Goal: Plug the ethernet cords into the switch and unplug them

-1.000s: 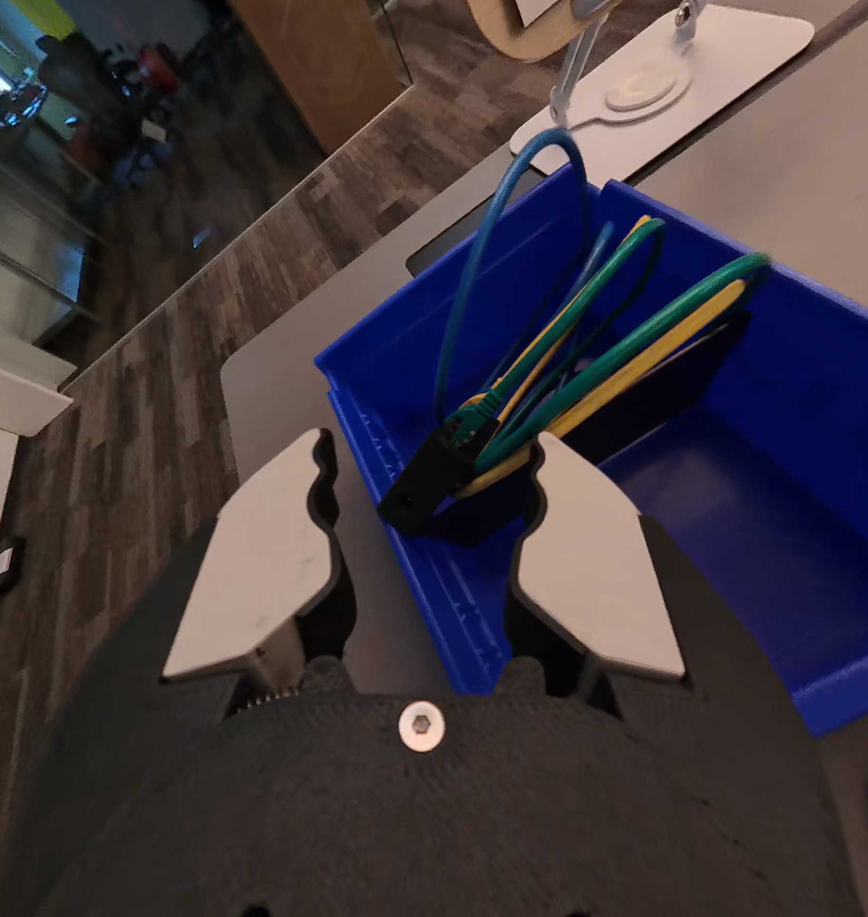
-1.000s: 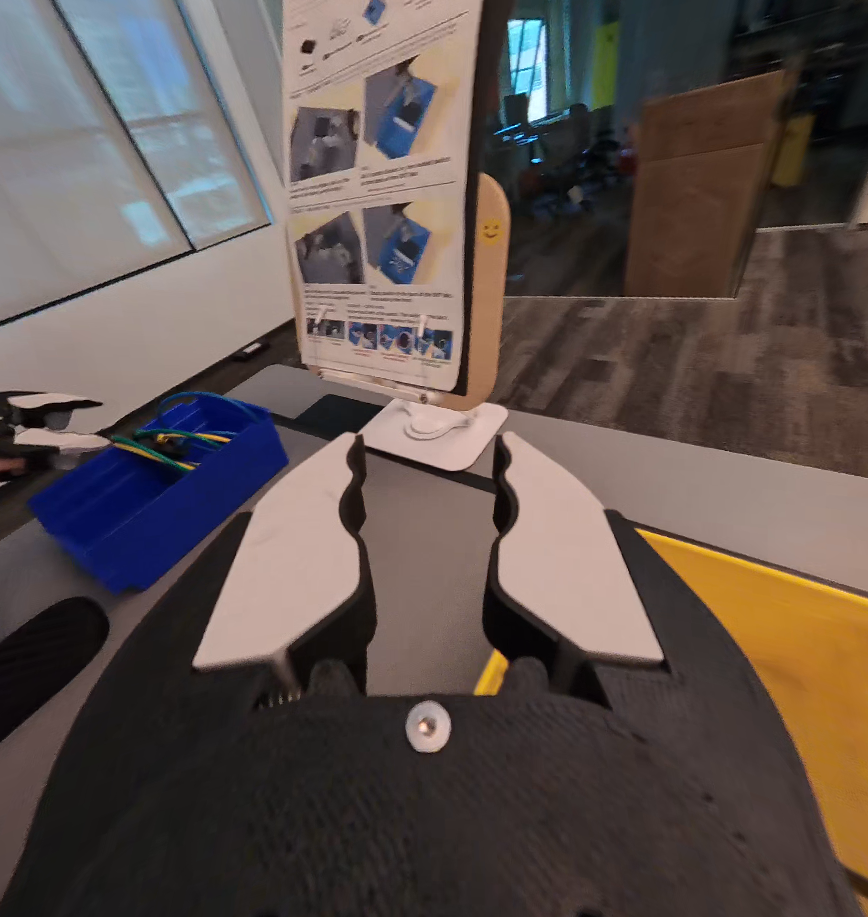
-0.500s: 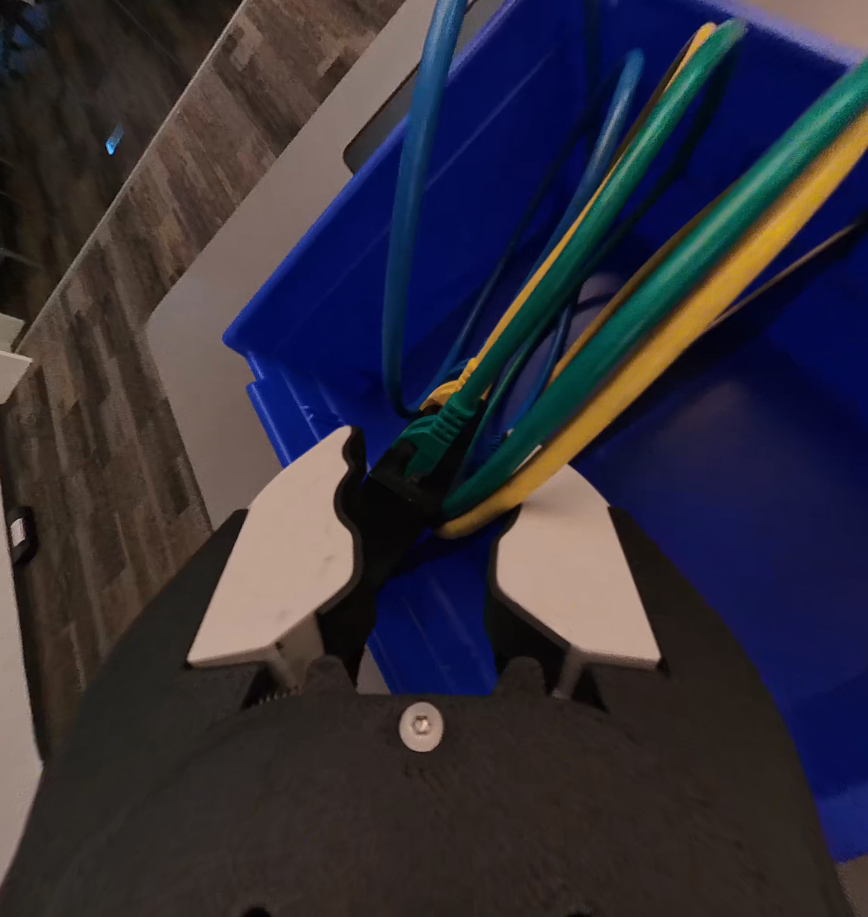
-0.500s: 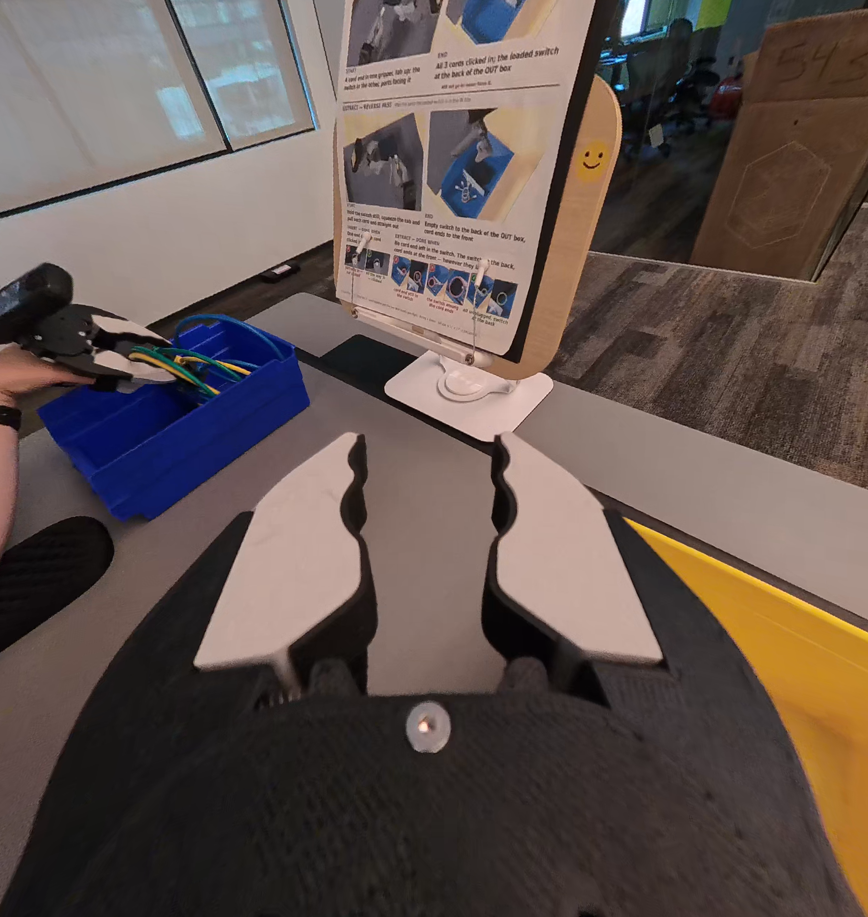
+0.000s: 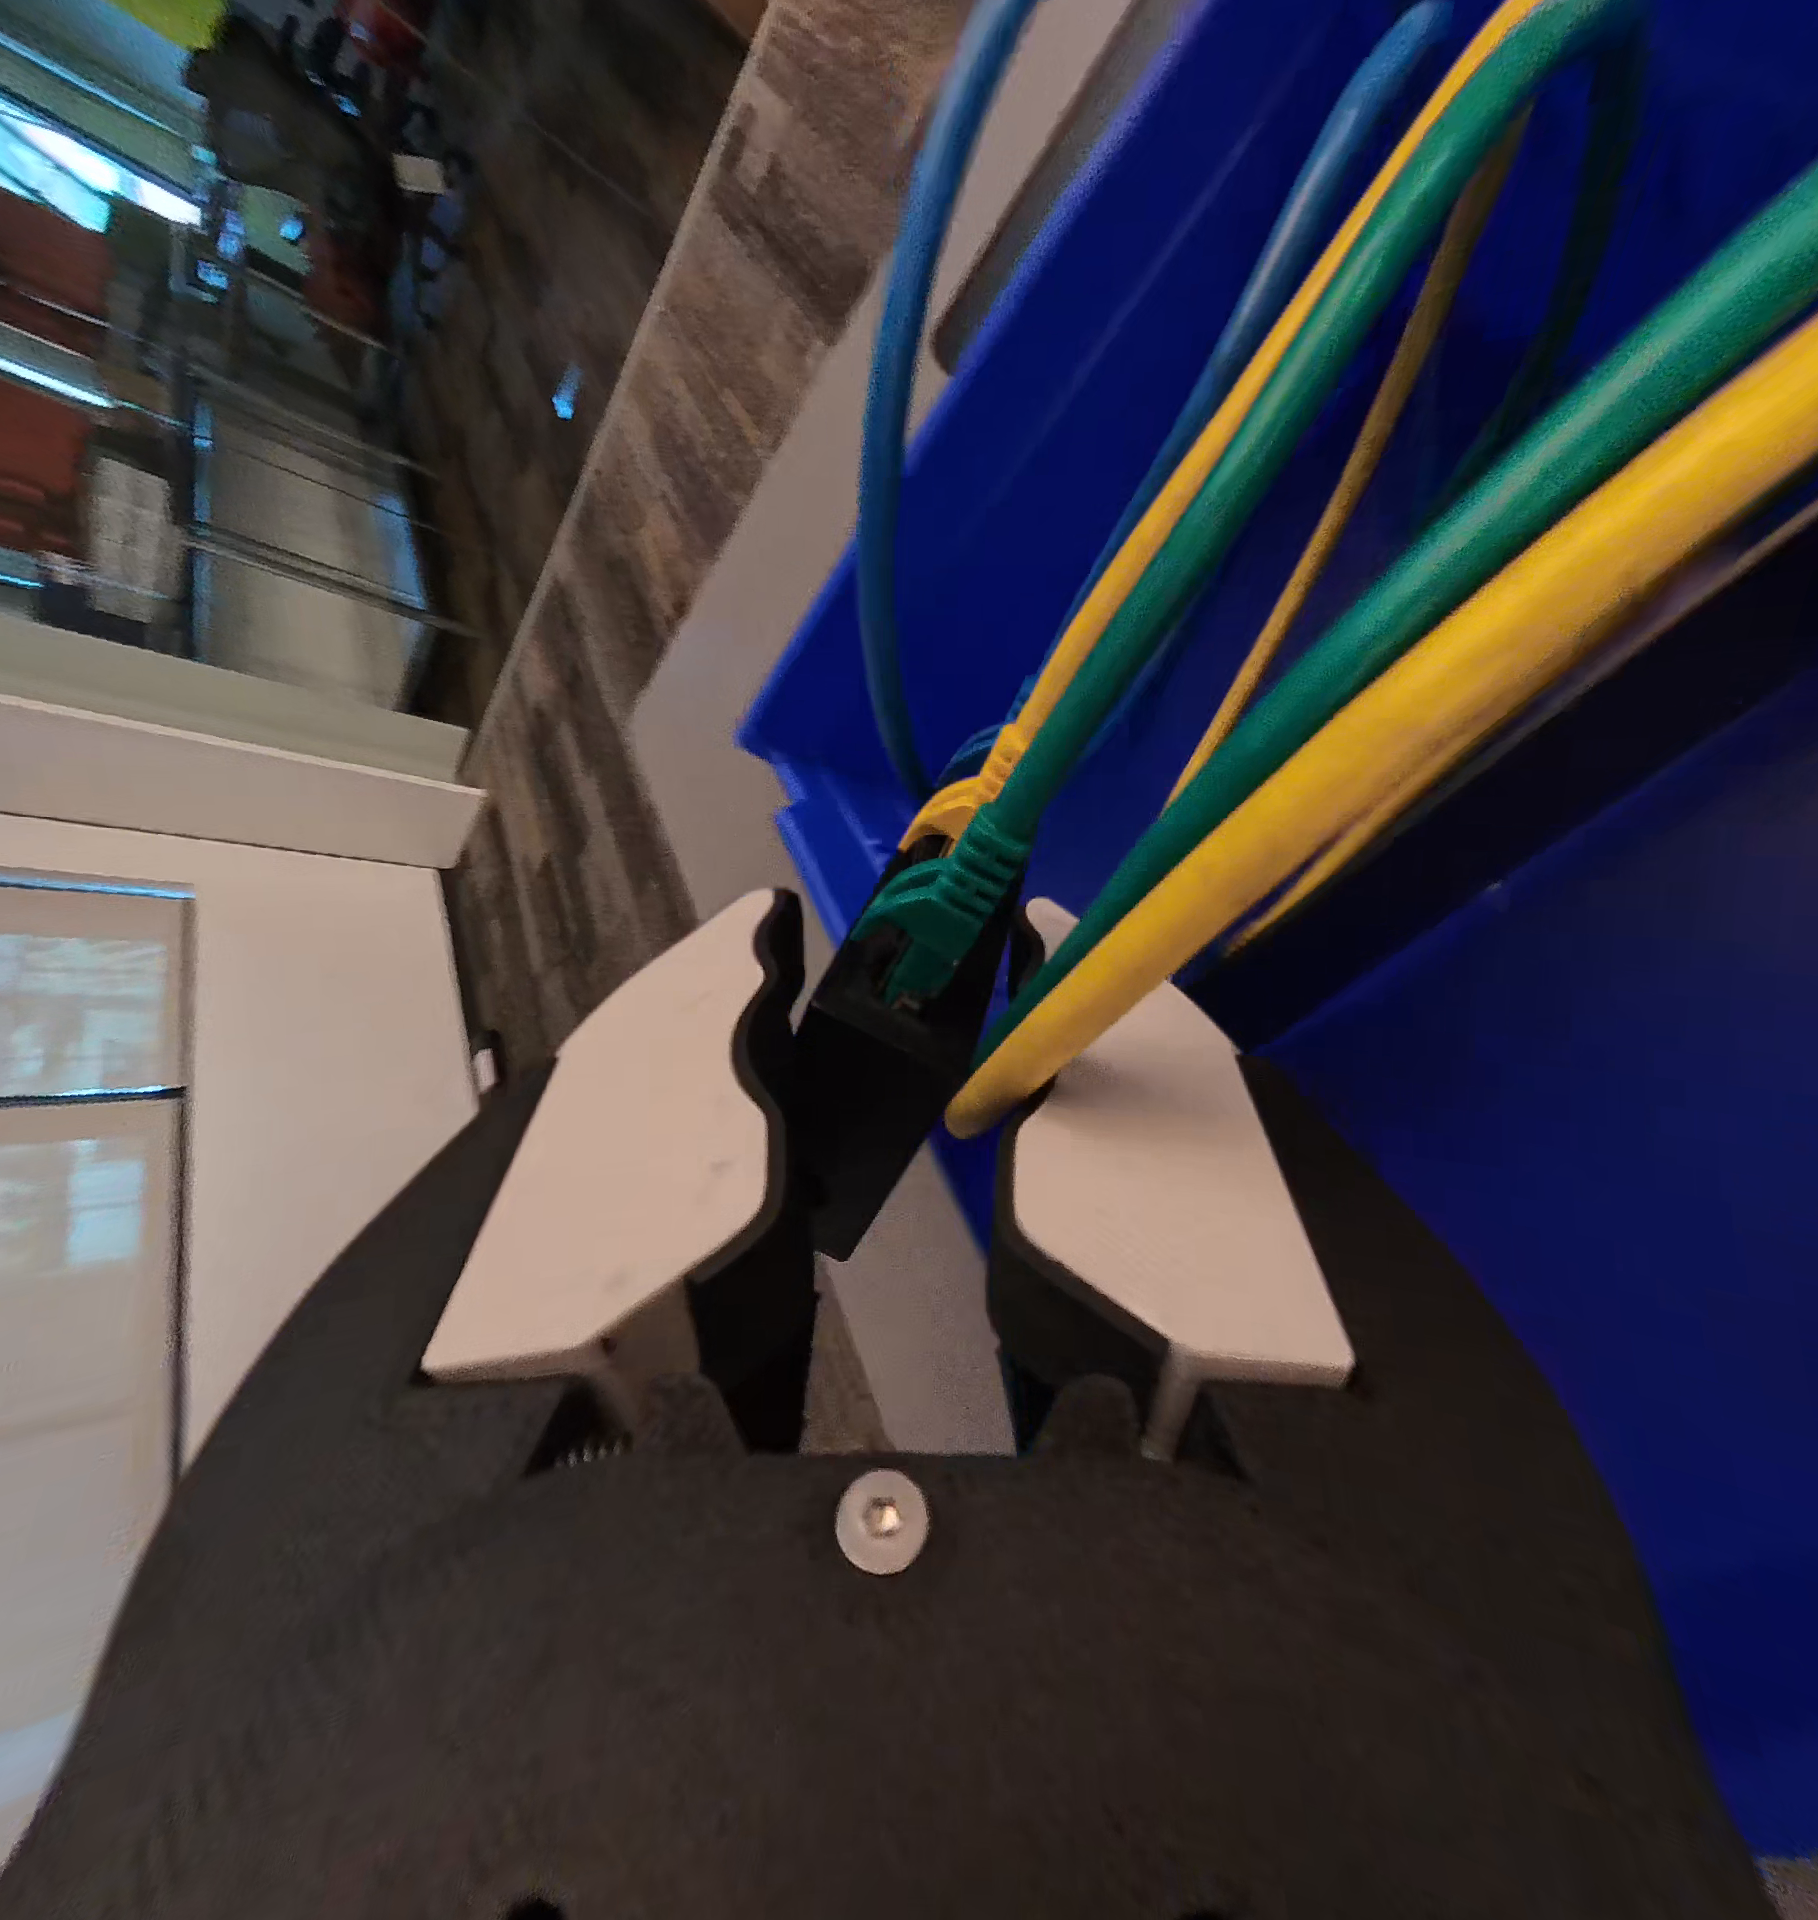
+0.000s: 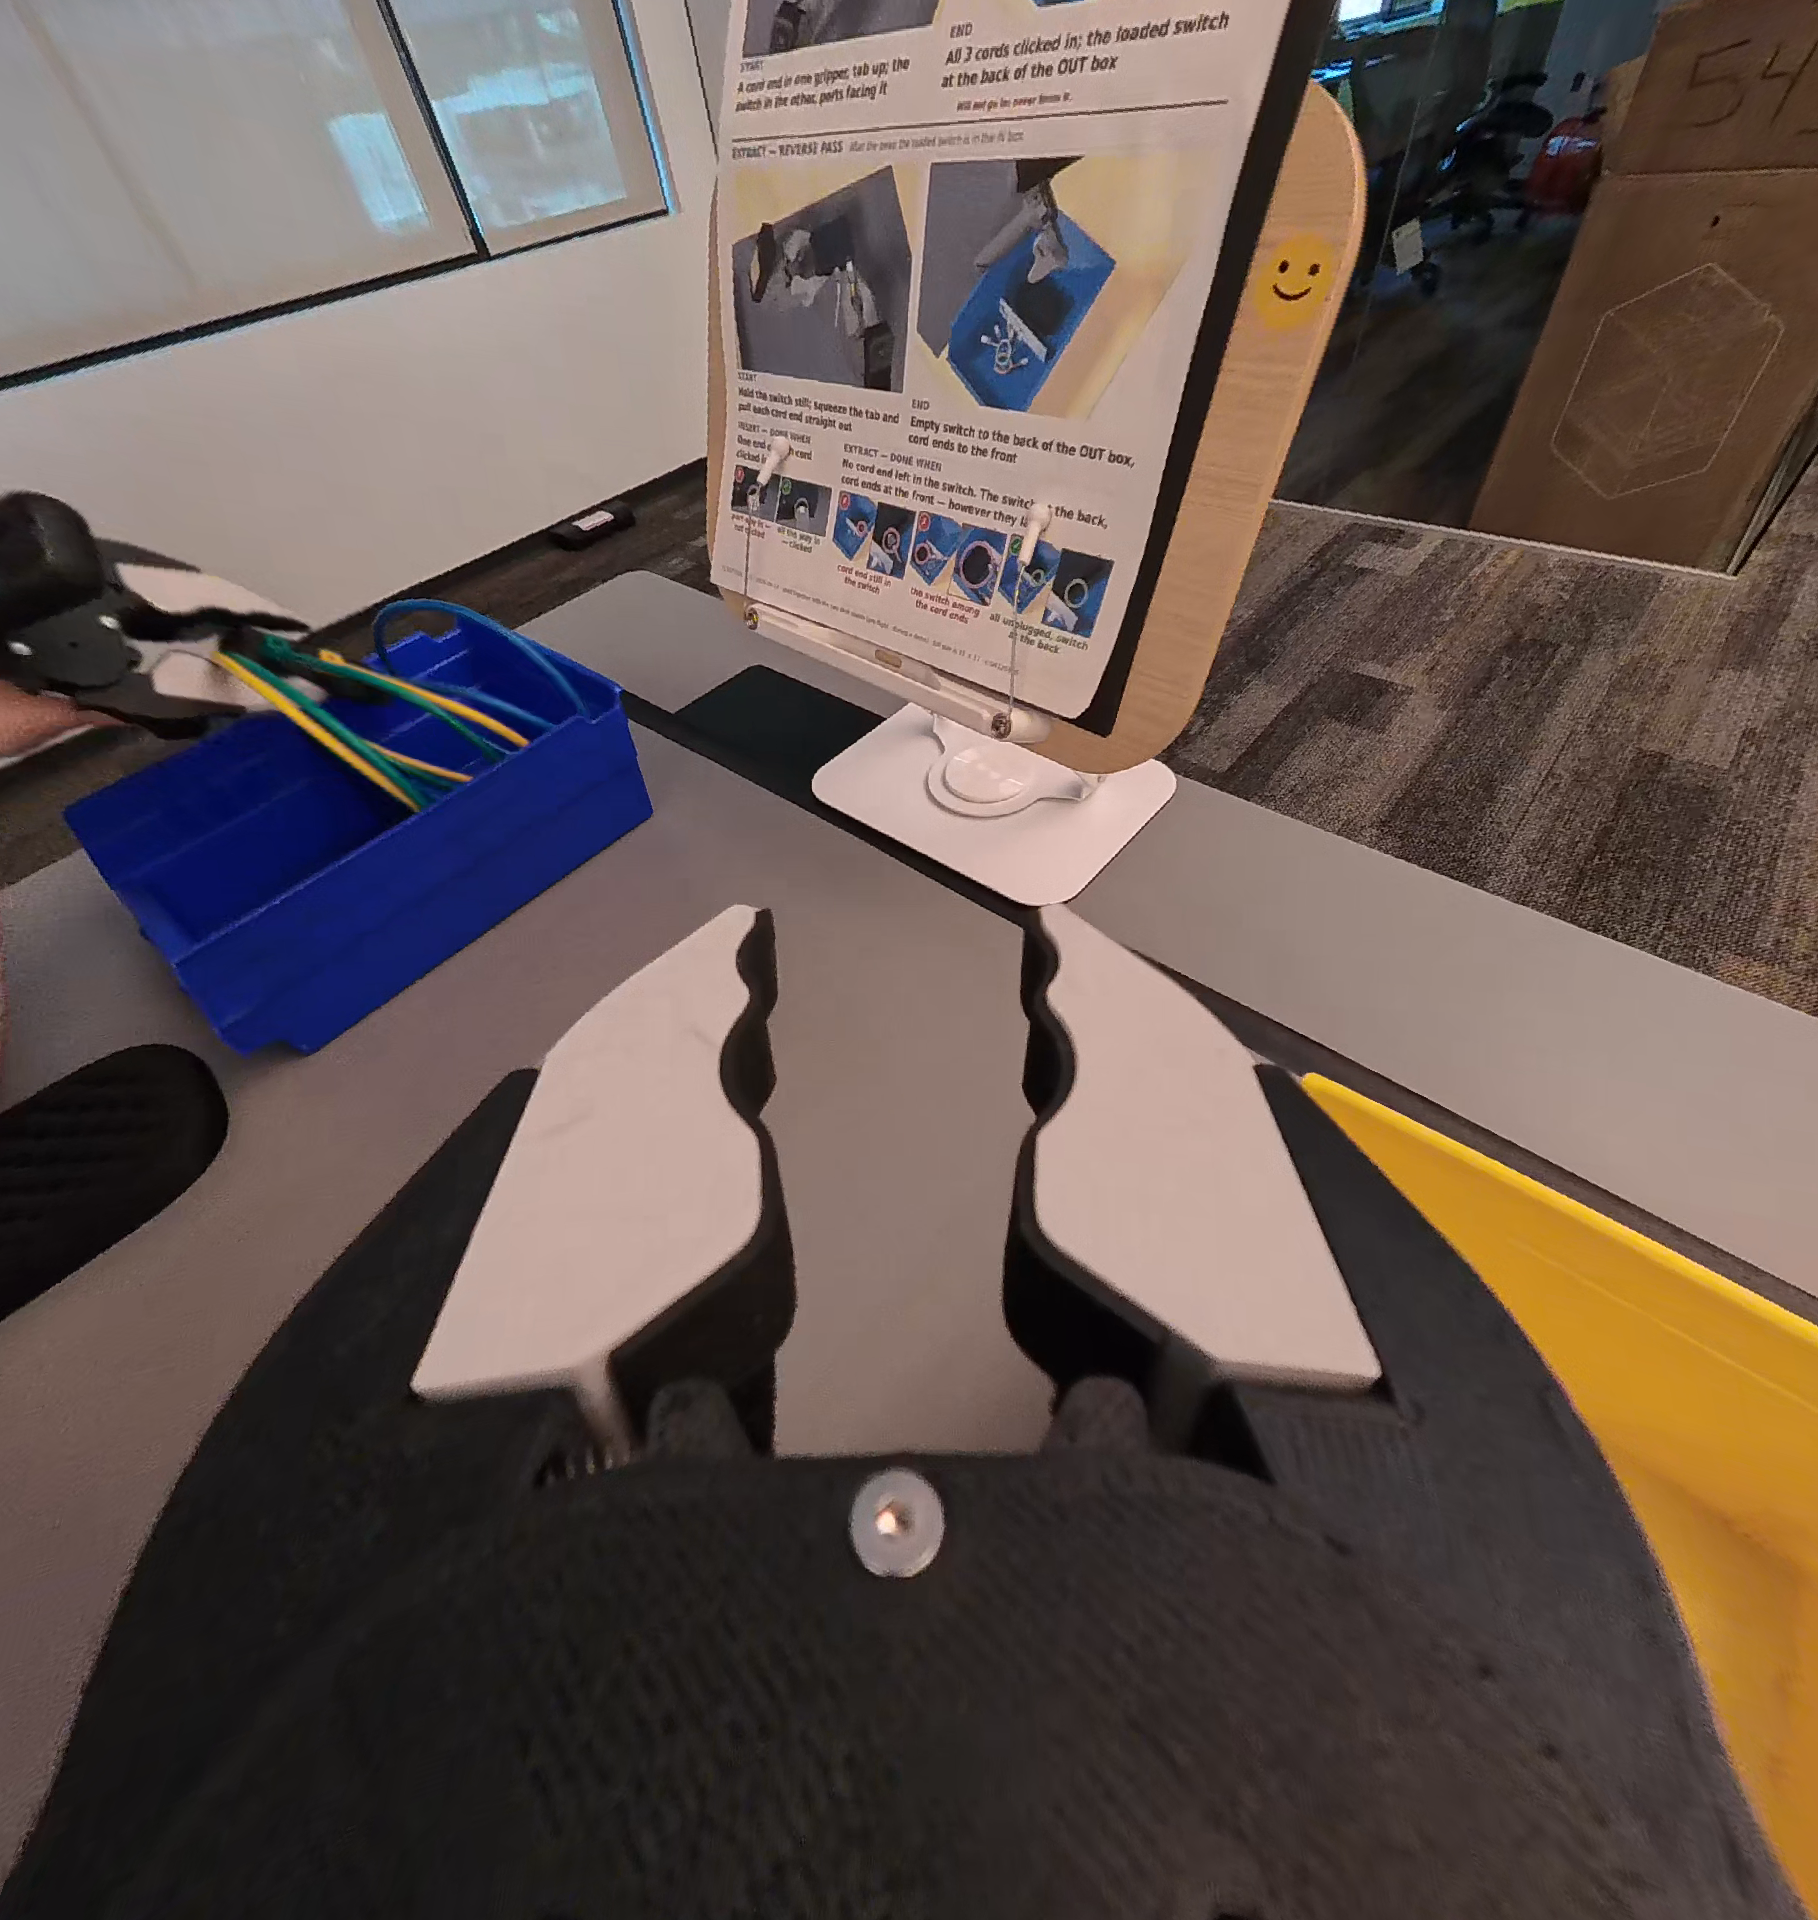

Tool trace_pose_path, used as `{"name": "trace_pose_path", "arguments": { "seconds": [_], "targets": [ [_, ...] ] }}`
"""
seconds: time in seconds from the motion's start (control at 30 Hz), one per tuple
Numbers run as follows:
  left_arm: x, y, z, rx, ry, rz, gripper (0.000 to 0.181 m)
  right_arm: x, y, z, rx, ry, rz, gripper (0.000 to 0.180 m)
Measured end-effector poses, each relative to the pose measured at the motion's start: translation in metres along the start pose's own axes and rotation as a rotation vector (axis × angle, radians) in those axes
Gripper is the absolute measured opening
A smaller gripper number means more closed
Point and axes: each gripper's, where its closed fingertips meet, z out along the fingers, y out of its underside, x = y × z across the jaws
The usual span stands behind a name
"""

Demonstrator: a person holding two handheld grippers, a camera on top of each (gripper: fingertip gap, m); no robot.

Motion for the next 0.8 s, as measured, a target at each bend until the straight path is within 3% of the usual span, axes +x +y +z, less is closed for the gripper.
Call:
{"name": "trace_pose_path", "arguments": {
  "seconds": [0.03, 0.27, 0.43, 0.6, 0.8],
  "targets": [
    [-0.008, -0.004, -0.008, 0.002, -0.041, 0.007, 0.037, 0.000, 0.000, 0.000, 0.001, 0.004, -0.005, 0.046],
    [-0.054, -0.040, -0.076, 0.079, -0.324, 0.020, 0.037, 0.002, -0.002, -0.002, 0.011, 0.028, -0.014, 0.046],
    [-0.066, -0.078, -0.121, 0.192, -0.425, -0.072, 0.037, 0.000, -0.005, -0.005, 0.017, 0.031, -0.028, 0.046],
    [-0.040, -0.145, -0.141, 0.405, -0.347, -0.125, 0.037, -0.003, -0.007, -0.006, 0.019, 0.023, -0.033, 0.046],
    [0.047, -0.246, -0.133, 0.662, -0.158, -0.044, 0.037, -0.019, -0.014, -0.009, 0.044, -0.002, -0.116, 0.046]
  ]
}}
